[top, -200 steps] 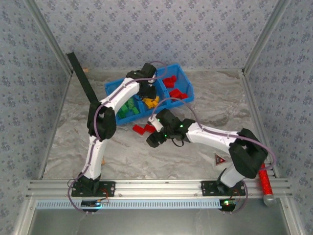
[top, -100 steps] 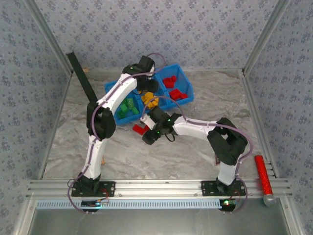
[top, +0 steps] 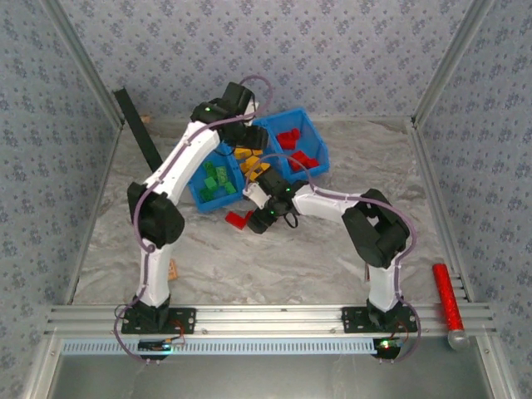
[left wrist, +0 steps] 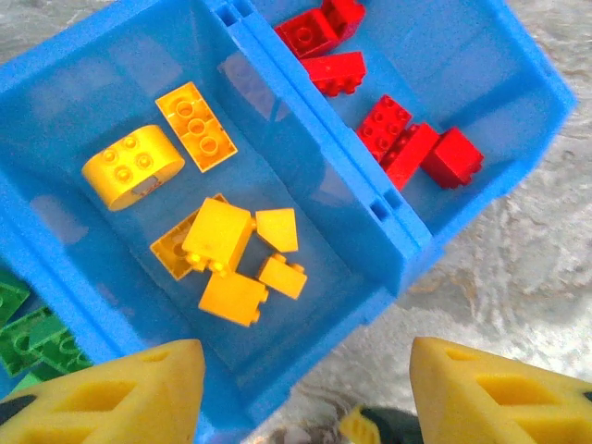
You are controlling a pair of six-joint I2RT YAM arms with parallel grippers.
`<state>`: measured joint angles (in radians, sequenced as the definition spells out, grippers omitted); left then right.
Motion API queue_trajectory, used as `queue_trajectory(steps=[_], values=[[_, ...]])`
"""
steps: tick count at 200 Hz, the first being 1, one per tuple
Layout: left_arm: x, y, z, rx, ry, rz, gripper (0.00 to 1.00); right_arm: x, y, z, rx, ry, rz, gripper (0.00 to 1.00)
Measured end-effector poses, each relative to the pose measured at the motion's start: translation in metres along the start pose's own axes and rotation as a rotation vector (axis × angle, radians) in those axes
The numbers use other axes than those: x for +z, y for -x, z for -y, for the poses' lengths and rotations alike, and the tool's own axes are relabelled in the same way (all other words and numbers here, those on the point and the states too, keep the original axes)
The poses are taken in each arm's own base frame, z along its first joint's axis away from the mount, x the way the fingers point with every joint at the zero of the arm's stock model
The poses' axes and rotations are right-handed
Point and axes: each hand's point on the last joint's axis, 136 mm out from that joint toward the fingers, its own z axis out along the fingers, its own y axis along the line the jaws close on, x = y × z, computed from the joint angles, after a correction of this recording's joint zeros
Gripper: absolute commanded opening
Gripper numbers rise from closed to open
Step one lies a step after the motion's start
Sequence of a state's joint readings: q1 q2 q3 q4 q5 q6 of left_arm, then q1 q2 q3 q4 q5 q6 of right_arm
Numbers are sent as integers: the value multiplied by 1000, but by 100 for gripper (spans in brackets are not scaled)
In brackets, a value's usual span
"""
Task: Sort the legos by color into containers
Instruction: Pick up the lego from the center of the table, then place the lego in the container.
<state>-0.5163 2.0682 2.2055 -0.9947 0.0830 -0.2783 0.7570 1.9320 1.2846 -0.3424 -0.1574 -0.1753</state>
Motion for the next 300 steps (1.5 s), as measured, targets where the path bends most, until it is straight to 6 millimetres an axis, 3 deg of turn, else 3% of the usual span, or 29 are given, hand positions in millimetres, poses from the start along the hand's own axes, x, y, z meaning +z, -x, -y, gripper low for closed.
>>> queue_trajectory(steps=[24, 56, 90, 139, 182, 235, 262, 300], values=[[-23, -6, -4, -12, -17, 9, 61, 8, -6, 1, -5, 12, -23, 75], [-39, -30, -21, -41, -3, -19, 62, 12, -12, 4, -3, 24, -45, 67], [-47, -59, -45, -80, 28, -55, 62, 12, -15, 11, 6, 19, -55, 55], [-52, -85, -81, -149, 63, -76, 62, 5, -24, 24, 69, 5, -50, 40], [-55, -95, -105, -203, 75, -75, 62, -34, -56, 48, 210, -49, -55, 34], [-71, -109, -124, -248, 75, -48, 62, -82, -46, 67, 274, -108, 11, 32], [-79, -114, -131, -256, 77, -39, 62, -107, -26, 94, 310, -169, 52, 32], [-94, -123, -140, -260, 95, -35, 63, -159, 32, 169, 373, -344, 201, 32]])
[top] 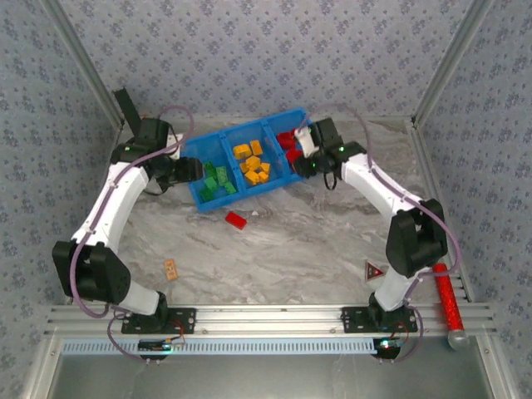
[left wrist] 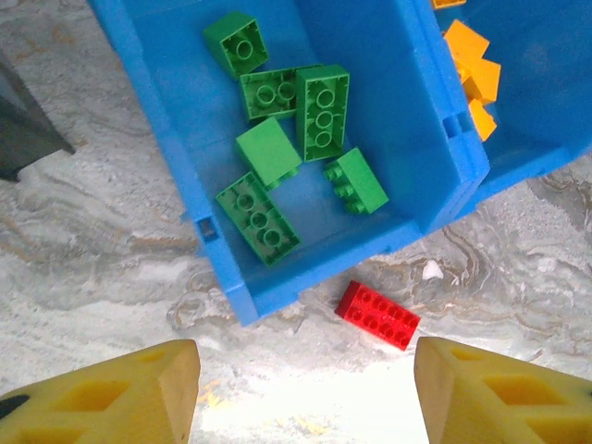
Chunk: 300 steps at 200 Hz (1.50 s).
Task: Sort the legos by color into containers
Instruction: Place the lego in the container, then pick up the lego from the center of the table.
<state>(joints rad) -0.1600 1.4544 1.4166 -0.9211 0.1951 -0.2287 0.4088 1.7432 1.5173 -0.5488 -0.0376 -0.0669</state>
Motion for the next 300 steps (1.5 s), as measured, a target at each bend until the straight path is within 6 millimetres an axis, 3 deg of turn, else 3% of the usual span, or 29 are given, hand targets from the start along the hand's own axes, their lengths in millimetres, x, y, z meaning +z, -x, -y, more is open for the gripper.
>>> queue_trajectory(steps=[22, 44, 74, 99, 125, 163, 205, 252, 278, 300], values=[[-9, -3, -6, -6, 9, 5, 63, 10, 38, 29, 28, -85, 40, 32], [-15, -4, -8, -12, 13, 11, 63, 39, 55, 44, 33, -144, 25, 31], [-19, -9, -9, -13, 15, 0, 63, 85, 39, 53, 35, -180, -69, 32], [-20, -15, -10, -8, 20, -20, 63, 111, 23, 59, 35, -200, -134, 33], [-21, -20, -11, -12, 24, -40, 64, 124, 15, 64, 32, -223, -163, 38], [-23, -21, -11, -12, 23, -37, 64, 127, 7, 67, 20, -248, -197, 48], [-29, -21, -8, -8, 14, -20, 64, 103, -2, 61, 10, -246, -212, 59], [-30, -23, -6, -8, -3, -22, 65, 36, 13, 46, -7, -237, -136, 60], [-33, -22, -5, -7, -4, -13, 65, -2, 14, 20, -36, -201, -87, 65], [-33, -22, -6, -10, -3, -11, 65, -20, 7, -23, -80, -138, -67, 68]])
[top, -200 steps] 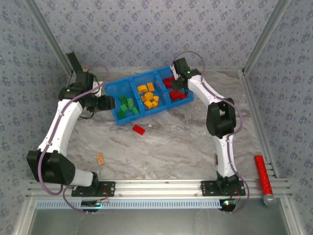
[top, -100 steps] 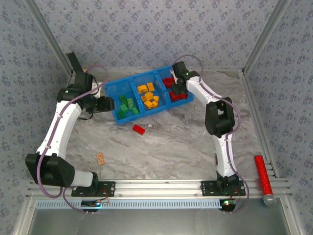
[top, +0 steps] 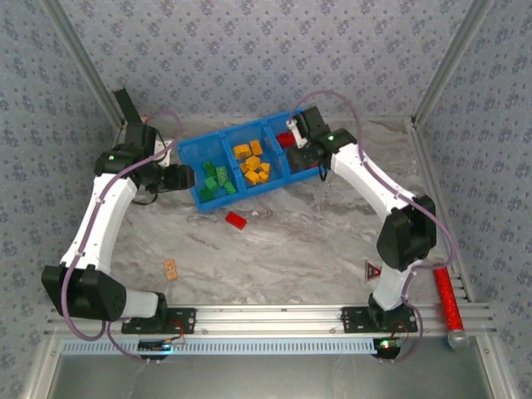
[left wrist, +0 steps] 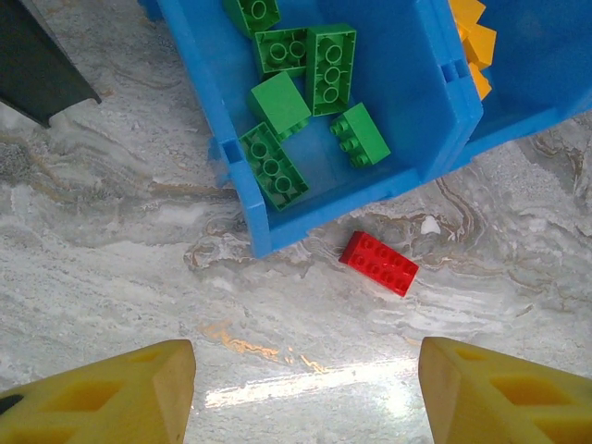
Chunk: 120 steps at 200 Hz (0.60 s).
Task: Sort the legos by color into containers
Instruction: Pick up the lego from the center of the table.
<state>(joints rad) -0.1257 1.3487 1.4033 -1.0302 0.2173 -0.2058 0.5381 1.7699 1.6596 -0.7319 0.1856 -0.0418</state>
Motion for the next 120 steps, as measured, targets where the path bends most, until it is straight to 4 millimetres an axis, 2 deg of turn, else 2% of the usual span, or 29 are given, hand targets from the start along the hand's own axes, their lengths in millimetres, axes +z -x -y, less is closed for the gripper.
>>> queue_trajectory(steps=[36, 64, 91, 120], values=[[0, 0, 0, -1, 1, 0, 66, -7, -25, -90, -85, 145, -33, 73], [-3, -2, 0, 0, -1, 7, 67, -5, -42, -150, -135, 236, -65, 78], [-8, -6, 0, 5, -3, 19, 68, 7, -60, -192, -189, 292, -108, 82], [-16, -10, 0, 14, -6, 41, 69, 26, -73, -216, -227, 312, -157, 85]])
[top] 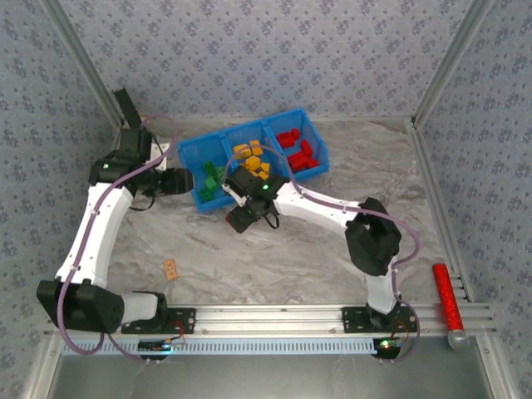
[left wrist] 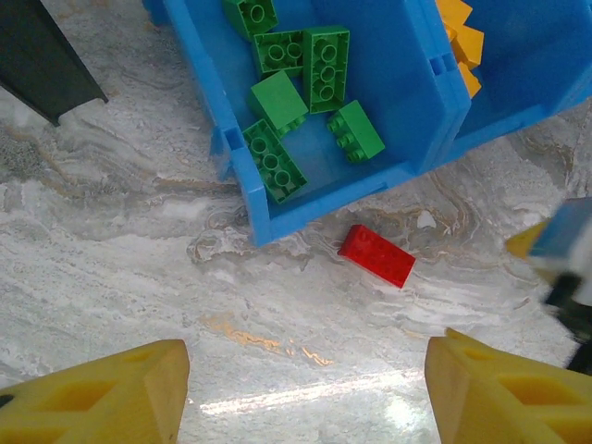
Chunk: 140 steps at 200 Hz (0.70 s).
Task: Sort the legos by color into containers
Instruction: Pick up the lego from the center of the table.
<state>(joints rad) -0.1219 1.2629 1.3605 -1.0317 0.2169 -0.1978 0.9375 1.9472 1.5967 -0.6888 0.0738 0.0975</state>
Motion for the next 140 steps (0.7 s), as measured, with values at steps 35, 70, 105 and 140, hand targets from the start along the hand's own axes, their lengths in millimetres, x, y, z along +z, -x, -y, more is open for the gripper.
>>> queue_trajectory(steps=[35, 70, 105, 140], values=[[-10, -10, -5, -5, 10, 14, 71, 17, 5, -7, -8, 13, -17, 86], [-15, -21, -8, -1, 14, 15, 74, 35, 4, -10, -15, 12, -34, 86], [-20, -26, -10, 9, 22, 19, 76, 57, 4, -14, -41, 18, -51, 84], [-23, -26, -11, 16, 32, 29, 77, 76, 7, -17, -58, 24, -57, 79]])
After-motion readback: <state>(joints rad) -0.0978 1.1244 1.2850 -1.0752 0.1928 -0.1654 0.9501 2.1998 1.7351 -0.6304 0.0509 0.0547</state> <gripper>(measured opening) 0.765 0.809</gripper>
